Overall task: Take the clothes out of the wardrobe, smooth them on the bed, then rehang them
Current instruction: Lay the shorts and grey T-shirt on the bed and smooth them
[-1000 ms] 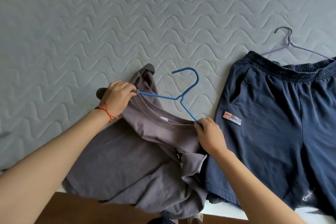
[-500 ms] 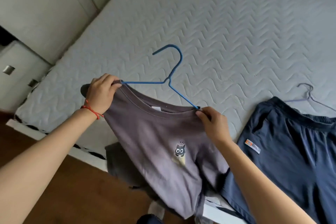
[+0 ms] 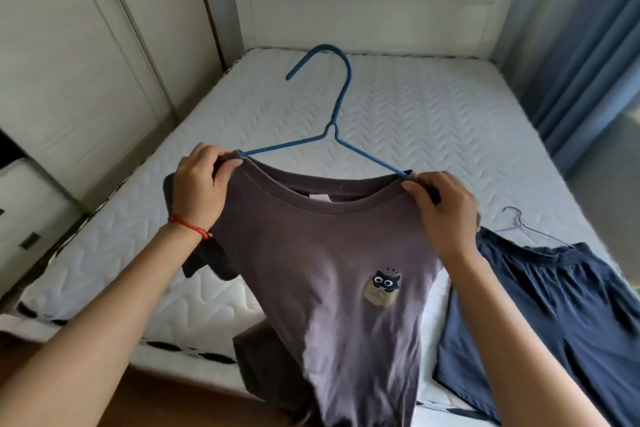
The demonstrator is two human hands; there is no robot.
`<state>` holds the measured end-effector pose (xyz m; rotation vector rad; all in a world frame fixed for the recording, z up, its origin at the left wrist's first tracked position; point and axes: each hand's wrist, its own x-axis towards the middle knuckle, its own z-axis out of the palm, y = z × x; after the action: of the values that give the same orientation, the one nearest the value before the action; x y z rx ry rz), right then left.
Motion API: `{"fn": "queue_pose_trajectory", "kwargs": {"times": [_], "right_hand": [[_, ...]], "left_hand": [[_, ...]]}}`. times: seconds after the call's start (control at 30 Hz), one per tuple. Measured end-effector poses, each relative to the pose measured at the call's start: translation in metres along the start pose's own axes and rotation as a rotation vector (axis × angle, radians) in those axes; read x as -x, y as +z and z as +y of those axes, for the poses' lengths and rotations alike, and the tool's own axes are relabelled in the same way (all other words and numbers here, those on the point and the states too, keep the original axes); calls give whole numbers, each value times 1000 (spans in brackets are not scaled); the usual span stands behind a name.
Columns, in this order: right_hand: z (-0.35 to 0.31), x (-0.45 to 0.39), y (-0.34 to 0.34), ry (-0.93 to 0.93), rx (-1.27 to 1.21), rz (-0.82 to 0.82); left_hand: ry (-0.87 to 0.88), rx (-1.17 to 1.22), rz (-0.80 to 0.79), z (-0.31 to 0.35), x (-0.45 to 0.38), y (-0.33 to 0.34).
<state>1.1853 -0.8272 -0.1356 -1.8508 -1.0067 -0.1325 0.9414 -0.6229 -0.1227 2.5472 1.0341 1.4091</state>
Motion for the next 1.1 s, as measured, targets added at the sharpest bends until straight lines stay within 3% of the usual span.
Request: {"fn": "queue_pose_trajectory", "kwargs": {"times": [0.33, 0.87, 1.1], "right_hand": [[-115, 17, -102, -191, 119, 348], [-225, 64, -259, -487, 130, 614], [-236, 82, -292, -527, 149, 658]], "left_hand": [[161, 191, 189, 64, -46, -108], [267, 235, 493, 182, -42, -265], [291, 232, 548, 209, -34, -293]]}}
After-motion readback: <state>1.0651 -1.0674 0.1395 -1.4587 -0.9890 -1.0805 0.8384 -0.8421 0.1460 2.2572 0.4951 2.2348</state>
